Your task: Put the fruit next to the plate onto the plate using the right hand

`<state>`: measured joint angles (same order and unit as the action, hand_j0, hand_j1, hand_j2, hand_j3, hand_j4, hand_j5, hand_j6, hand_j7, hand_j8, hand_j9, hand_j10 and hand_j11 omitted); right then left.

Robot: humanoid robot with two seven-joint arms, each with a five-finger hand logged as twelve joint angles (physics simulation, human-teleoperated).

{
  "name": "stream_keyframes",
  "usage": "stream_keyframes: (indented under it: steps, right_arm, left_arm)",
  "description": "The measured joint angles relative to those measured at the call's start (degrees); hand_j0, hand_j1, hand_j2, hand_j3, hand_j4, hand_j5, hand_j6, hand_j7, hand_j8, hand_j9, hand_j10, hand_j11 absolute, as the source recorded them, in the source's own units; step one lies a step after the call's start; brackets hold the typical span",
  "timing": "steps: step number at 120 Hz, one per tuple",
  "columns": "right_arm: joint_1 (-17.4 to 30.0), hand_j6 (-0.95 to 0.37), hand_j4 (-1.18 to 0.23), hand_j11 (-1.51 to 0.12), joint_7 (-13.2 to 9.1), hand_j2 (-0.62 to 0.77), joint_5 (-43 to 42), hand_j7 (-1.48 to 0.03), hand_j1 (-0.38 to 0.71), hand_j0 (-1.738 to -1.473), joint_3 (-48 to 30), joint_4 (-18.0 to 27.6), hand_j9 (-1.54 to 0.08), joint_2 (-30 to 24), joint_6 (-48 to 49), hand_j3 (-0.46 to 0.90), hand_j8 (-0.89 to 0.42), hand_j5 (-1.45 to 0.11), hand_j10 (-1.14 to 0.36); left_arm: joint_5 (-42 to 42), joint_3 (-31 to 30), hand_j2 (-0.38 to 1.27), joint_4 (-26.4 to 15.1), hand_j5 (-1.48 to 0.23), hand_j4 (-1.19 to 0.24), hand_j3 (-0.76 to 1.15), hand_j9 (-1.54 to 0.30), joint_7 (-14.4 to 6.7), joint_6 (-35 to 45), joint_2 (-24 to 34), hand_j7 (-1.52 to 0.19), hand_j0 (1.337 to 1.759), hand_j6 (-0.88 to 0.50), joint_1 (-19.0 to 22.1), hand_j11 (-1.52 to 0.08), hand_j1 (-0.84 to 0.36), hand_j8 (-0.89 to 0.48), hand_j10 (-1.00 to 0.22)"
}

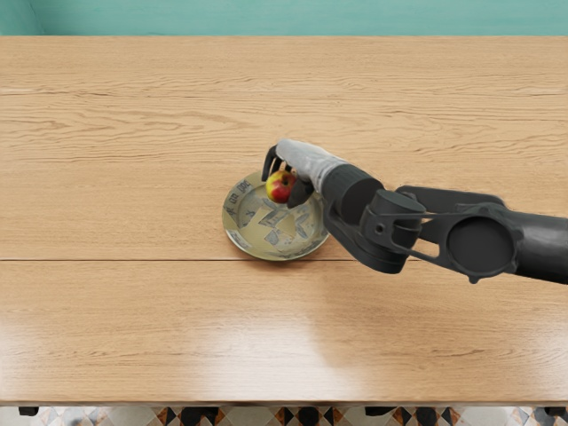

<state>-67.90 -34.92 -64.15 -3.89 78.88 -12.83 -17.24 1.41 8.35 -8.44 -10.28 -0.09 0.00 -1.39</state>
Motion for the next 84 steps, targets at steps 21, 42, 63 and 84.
stream_keyframes:
  steps: [21, 42, 63, 84]
  right_arm:
    - [3.44, -0.42, -0.60, -0.90, -0.02, 0.17, -0.06, -0.84, 0.26, -1.658, 0.47, 0.12, -0.89, 0.44, -0.08, 0.00, -0.41, -0.91, -0.61]
    - [4.17, -0.25, -0.35, -0.51, -0.06, 0.08, -0.37, -0.48, 0.00, -1.658, -0.15, -0.17, -0.51, 0.42, -0.86, 0.00, -0.24, -0.52, -0.35]
    - [3.70, -0.11, -0.15, -0.22, -0.07, 0.04, 3.32, -0.20, -0.20, -1.658, -7.14, 1.88, -0.22, -1.51, 1.34, 0.00, -0.11, -0.22, -0.15]
    - [4.07, -0.05, -0.06, -0.09, -0.08, 0.02, 24.49, -0.09, -0.29, -1.658, -25.66, 4.21, -0.09, -16.09, 26.90, 0.00, -0.05, -0.09, -0.06]
  left_arm:
    - [0.00, 0.00, 0.00, 0.00, 0.00, 0.00, 0.00, 0.00, 0.00, 0.00, 0.00, 0.00, 1.658, 0.00, 0.03, 0.00, 0.35, 0.00, 0.00]
    - [0.00, 0.00, 0.00, 0.00, 0.00, 0.00, 0.00, 0.00, 0.00, 0.00, 0.00, 0.00, 1.658, 0.00, 0.05, 0.00, 0.35, 0.00, 0.00]
    - [0.00, 0.00, 0.00, 0.00, 0.00, 0.00, 0.00, 0.00, 0.00, 0.00, 0.00, 0.00, 1.658, 0.00, 0.03, 0.00, 0.35, 0.00, 0.00]
    - [0.00, 0.00, 0.00, 0.00, 0.00, 0.00, 0.00, 0.00, 0.00, 0.00, 0.00, 0.00, 1.658, 0.00, -0.01, 0.00, 0.35, 0.00, 0.00]
